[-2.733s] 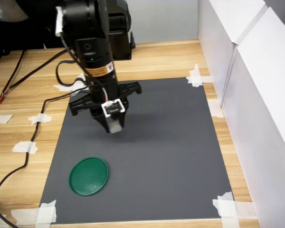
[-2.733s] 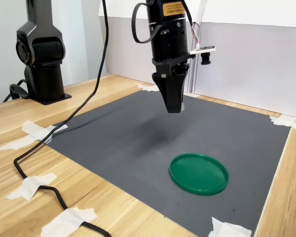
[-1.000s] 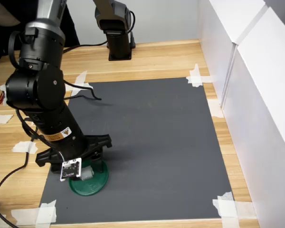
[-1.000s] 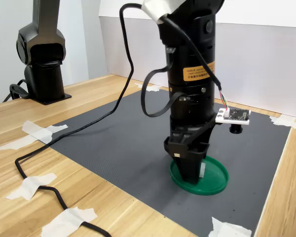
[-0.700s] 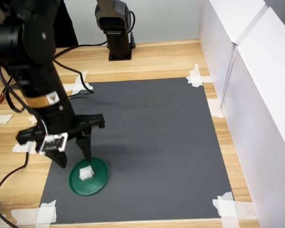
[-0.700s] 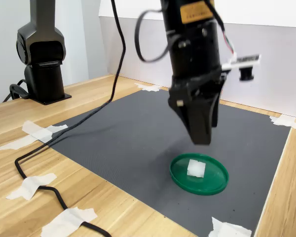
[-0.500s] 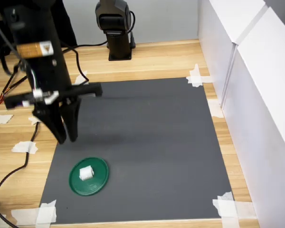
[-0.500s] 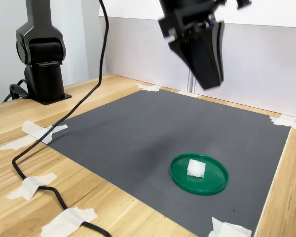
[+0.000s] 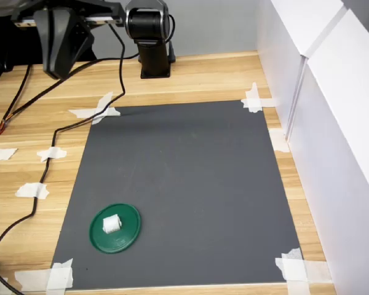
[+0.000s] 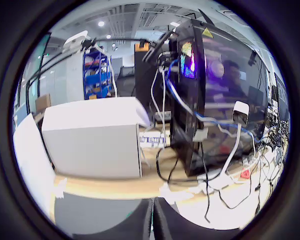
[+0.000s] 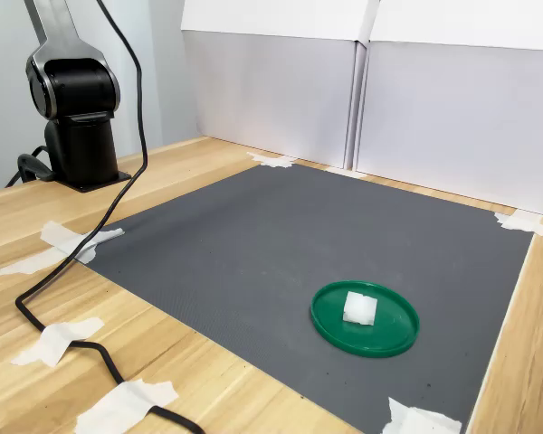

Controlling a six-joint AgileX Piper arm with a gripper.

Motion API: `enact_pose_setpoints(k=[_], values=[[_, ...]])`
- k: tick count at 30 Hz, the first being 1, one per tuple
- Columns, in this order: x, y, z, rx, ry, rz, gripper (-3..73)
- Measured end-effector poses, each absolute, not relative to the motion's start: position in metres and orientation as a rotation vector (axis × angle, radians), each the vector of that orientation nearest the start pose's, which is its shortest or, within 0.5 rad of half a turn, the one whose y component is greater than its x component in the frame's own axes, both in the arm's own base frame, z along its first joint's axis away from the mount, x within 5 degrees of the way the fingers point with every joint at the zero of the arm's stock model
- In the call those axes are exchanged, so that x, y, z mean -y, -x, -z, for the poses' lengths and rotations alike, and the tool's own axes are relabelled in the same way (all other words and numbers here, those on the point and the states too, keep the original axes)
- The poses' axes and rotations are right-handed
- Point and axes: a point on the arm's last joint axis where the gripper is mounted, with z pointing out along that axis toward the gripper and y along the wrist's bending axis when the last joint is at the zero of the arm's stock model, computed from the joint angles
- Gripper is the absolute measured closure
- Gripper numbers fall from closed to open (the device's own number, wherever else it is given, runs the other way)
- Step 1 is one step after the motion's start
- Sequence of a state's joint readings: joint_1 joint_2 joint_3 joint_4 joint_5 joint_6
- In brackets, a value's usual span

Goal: Grasp a white terminal and put it on the green lid.

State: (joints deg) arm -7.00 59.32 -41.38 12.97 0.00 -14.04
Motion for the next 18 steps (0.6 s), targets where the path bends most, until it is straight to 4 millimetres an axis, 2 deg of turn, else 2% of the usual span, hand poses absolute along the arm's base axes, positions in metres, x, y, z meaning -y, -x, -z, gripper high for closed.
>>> enact_pose_setpoints(k=[4, 8, 18], values=[[0.024, -0.203, -0.301, -1.871, -0.092, 0.094, 71.1], [0.021, -0.172, -0.283, -1.867, -0.097, 0.092, 71.1], [0.011, -0.094, -0.245, -1.699, -0.091, 0.1, 71.1]])
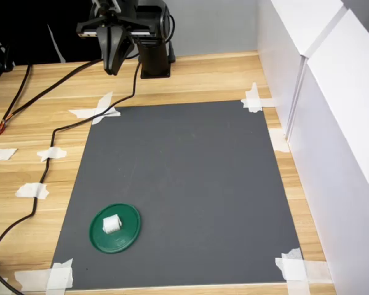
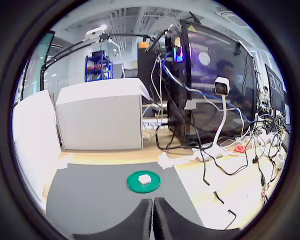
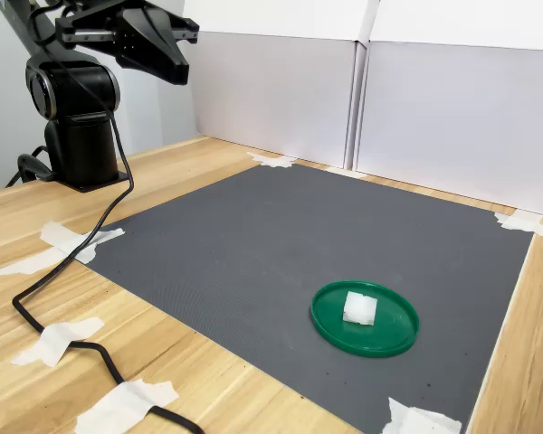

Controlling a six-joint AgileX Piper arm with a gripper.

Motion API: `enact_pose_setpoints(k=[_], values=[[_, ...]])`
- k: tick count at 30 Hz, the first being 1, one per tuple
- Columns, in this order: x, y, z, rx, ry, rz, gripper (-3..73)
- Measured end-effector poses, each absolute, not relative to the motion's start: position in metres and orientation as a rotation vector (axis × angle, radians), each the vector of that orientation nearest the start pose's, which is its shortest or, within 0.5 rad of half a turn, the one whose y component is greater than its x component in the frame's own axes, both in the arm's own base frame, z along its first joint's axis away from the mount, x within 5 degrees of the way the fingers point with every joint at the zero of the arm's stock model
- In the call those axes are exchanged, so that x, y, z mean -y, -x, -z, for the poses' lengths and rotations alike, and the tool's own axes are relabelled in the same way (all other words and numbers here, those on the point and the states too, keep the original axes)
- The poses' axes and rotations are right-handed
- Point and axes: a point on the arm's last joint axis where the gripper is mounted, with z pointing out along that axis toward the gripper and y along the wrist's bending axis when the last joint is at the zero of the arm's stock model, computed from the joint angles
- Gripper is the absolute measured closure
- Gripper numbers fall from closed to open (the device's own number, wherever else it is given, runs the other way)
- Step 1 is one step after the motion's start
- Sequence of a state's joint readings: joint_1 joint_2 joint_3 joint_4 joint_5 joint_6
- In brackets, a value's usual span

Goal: Grasp a white terminal and put it on the green lid.

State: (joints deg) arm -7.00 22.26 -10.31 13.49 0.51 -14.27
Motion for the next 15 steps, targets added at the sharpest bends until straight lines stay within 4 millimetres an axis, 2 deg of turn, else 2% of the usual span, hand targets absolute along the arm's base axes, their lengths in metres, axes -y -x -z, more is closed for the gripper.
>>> enact_pose_setpoints(k=[7, 12, 15], values=[[0.008, -0.067, -0.236, -1.552, -0.079, 0.107, 71.1], [0.007, -0.062, -0.236, -1.518, -0.077, 0.108, 71.1], [0.006, -0.062, -0.232, -1.558, -0.07, 0.099, 71.1]])
